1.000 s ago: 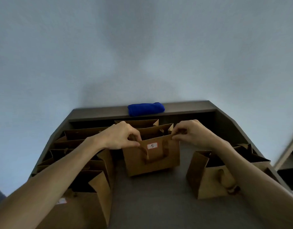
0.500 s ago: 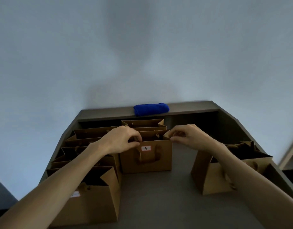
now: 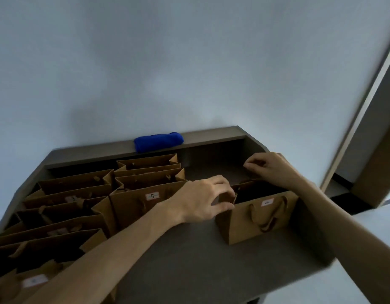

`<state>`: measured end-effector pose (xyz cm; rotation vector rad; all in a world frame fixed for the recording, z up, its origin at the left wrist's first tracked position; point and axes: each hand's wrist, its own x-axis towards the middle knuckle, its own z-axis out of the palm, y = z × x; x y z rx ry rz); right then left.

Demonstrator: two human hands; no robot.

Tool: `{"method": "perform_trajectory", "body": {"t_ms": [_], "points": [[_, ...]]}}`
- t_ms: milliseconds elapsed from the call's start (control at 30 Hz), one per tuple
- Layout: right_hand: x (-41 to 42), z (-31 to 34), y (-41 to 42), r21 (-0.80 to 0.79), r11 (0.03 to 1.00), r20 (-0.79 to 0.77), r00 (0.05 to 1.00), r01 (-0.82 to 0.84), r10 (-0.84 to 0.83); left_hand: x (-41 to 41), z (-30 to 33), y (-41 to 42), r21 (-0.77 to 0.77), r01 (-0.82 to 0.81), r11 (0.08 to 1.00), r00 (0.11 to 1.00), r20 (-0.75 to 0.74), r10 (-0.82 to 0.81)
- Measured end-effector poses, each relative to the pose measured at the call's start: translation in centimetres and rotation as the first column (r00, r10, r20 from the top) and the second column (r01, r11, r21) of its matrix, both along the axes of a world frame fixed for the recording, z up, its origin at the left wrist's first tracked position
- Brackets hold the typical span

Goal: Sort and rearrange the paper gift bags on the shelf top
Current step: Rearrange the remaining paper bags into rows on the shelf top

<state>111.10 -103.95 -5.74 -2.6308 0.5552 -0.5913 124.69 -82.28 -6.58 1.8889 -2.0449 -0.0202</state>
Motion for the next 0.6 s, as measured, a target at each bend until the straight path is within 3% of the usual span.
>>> {"method": "perform_trajectory", "body": {"t_ms": [167,367,600], "points": [[-2.2,-0.7,-1.1,0.006,0.999,0.019,0.999,0.038,-0.038,-1.6,-1.8,-3.1,0.067,-0.028,0.997,0.996,0.083,0.022],[-3.8,-1.5,-2.1,0.040,0.993,0.120,0.987,0.107,-0.111,1.0,-1.5,-4.8,0.065,-0.079,0.995,0.975,-0.203,0.090],[-4.1,-2.4,-2.3,0.214,0.969,0.196,0.966,0.124,-0.167,3.6,0.4,-3.9,0.102,-0.091,0.991,0.913,-0.390,0.124]]}}
